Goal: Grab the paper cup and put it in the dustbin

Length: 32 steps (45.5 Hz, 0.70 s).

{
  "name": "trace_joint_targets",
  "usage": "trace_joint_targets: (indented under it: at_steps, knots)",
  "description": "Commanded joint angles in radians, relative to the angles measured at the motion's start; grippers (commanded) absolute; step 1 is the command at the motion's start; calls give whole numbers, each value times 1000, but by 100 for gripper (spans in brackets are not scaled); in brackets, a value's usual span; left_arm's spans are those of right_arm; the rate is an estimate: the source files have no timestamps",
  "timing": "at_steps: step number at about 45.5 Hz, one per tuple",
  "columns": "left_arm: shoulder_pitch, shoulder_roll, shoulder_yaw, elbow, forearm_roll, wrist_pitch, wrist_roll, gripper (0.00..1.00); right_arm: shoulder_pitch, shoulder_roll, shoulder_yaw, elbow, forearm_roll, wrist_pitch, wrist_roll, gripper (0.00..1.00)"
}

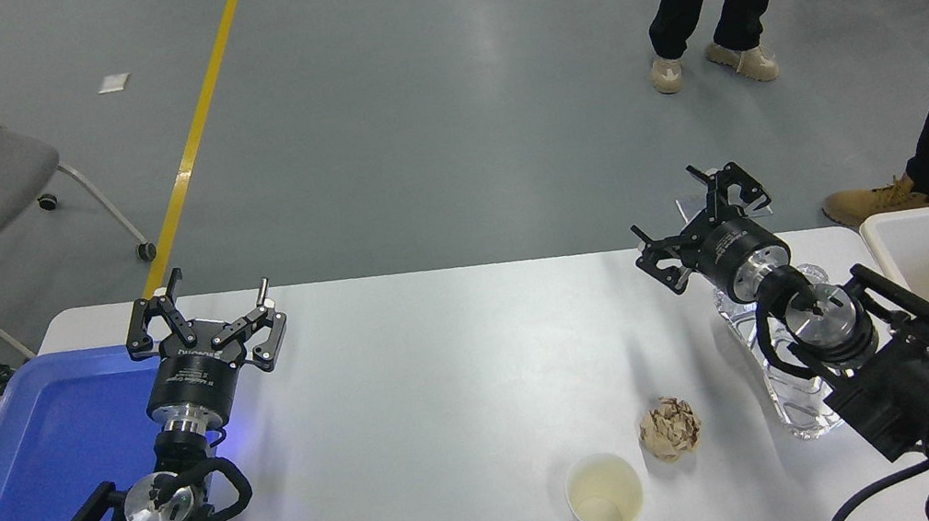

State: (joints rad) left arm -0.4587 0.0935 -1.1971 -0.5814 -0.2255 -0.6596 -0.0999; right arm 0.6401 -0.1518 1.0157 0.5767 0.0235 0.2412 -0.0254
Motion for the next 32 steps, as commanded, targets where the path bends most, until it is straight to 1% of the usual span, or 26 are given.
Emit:
trace_joint_targets:
  at_steps: [1, 9, 14, 16, 27, 32]
  knots:
    - [0, 0, 1, 0, 0, 0, 0, 99, 65, -112, -123, 32, -56, 0, -8, 100]
    - [0, 0, 1, 0, 0, 0, 0, 99, 128, -307, -222, 144, -97, -22, -21, 100]
    - [0, 0, 1, 0, 0, 0, 0, 99, 197, -432, -331, 227, -99, -22, -53, 100]
    - [0, 0, 1, 0, 0, 0, 0, 99, 228, -480, -385, 258, -97, -22, -59, 100]
    - [0, 0, 1, 0, 0, 0, 0, 99, 444, -692, -672, 432, -99, -16, -88, 100]
    - [0, 0, 1, 0, 0, 0, 0, 99, 578, -758, -839, 529, -131, -39, -90, 100]
